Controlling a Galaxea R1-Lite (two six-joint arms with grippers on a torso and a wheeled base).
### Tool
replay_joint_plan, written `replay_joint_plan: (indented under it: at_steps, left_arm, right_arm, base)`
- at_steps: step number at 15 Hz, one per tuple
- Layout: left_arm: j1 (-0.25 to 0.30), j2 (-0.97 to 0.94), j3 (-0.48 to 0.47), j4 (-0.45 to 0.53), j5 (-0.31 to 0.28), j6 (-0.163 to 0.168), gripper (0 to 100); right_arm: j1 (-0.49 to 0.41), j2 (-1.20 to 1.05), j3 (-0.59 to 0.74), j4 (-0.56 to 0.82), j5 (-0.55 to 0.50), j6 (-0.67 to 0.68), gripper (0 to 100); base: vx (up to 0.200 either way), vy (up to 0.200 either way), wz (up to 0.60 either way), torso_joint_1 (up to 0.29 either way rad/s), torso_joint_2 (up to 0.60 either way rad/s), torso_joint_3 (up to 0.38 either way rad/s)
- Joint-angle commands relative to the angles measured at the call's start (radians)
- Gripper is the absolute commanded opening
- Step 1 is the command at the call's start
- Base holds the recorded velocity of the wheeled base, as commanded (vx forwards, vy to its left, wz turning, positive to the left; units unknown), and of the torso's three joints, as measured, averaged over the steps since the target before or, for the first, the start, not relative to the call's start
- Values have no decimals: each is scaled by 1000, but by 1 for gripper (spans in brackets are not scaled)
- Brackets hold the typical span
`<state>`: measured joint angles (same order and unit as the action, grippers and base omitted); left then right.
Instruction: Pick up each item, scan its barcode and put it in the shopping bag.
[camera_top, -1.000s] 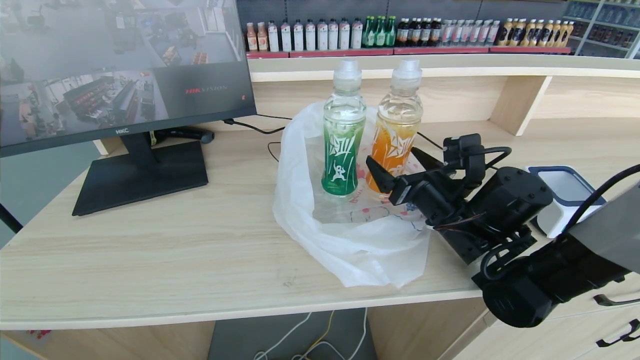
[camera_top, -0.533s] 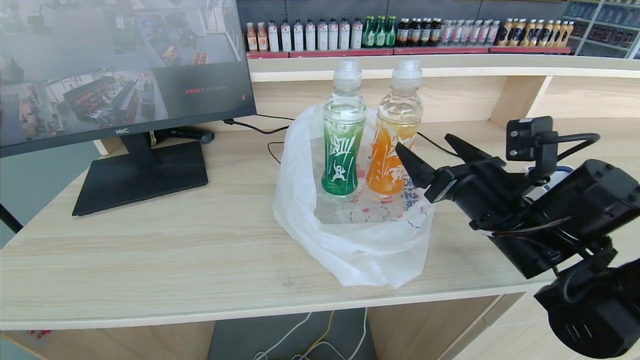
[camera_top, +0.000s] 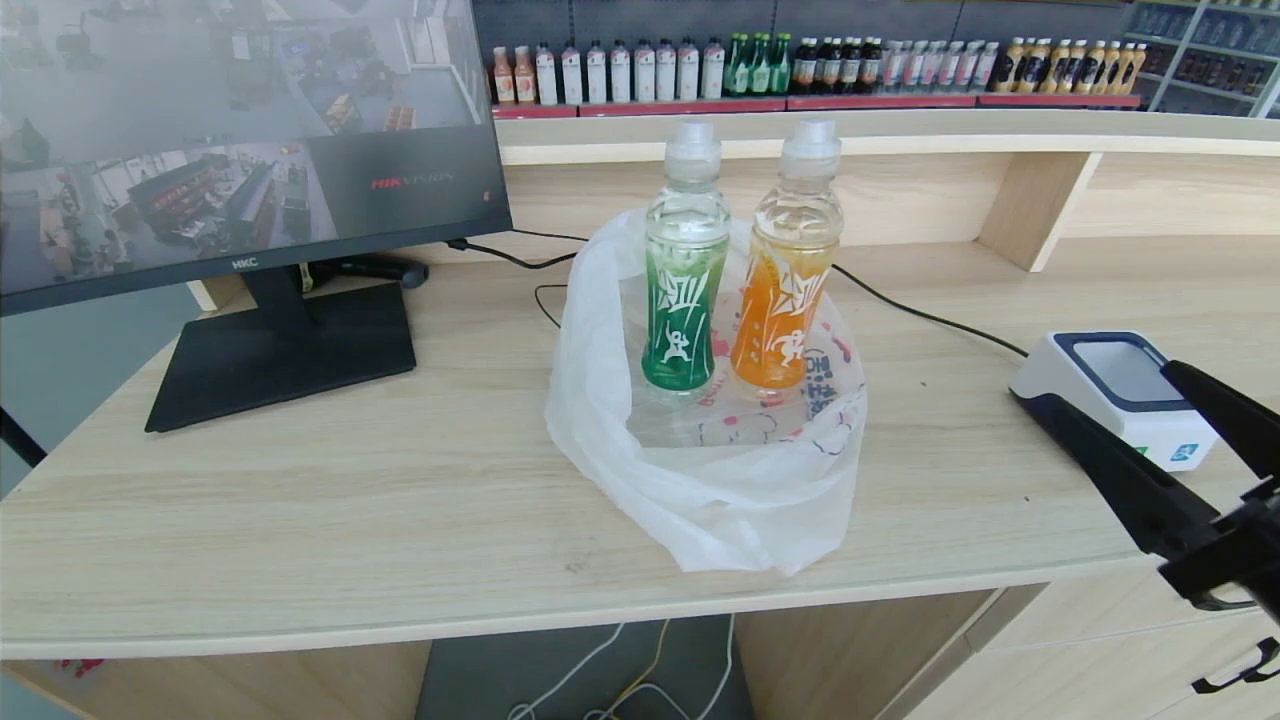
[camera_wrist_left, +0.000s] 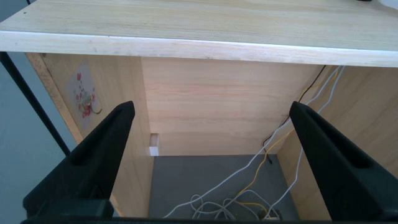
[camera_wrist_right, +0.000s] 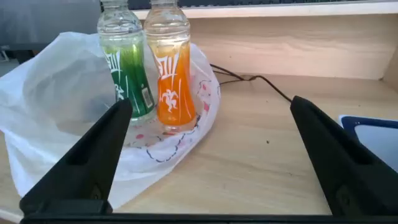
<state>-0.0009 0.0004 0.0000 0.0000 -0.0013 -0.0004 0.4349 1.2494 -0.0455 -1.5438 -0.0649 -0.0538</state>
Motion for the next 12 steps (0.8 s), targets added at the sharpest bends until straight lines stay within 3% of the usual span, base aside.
replay_joint_plan:
  at_steps: [1,4,5,7,12]
  left_arm:
    - [-1,0,0,0,0,0,100]
    - [-1,0,0,0,0,0,100]
    - [1,0,0,0,0,0,100]
    - [-1,0,0,0,0,0,100]
    - [-1,0,0,0,0,0,100]
  right_arm:
    - [-7,-194,46,125,4,-3,100]
    - [25,-358,46,445,4,49,100]
    - [73,-499,38,682,4,52,100]
    - [163,-640,42,898,4,2,100]
    - [176,-1142,29,1541,11,-43,100]
  base:
    - [0,0,0,0,0,0]
    - [0,0,0,0,0,0]
    - [0,0,0,0,0,0]
    - [0,0,0,0,0,0]
    - [0,0,0,0,0,0]
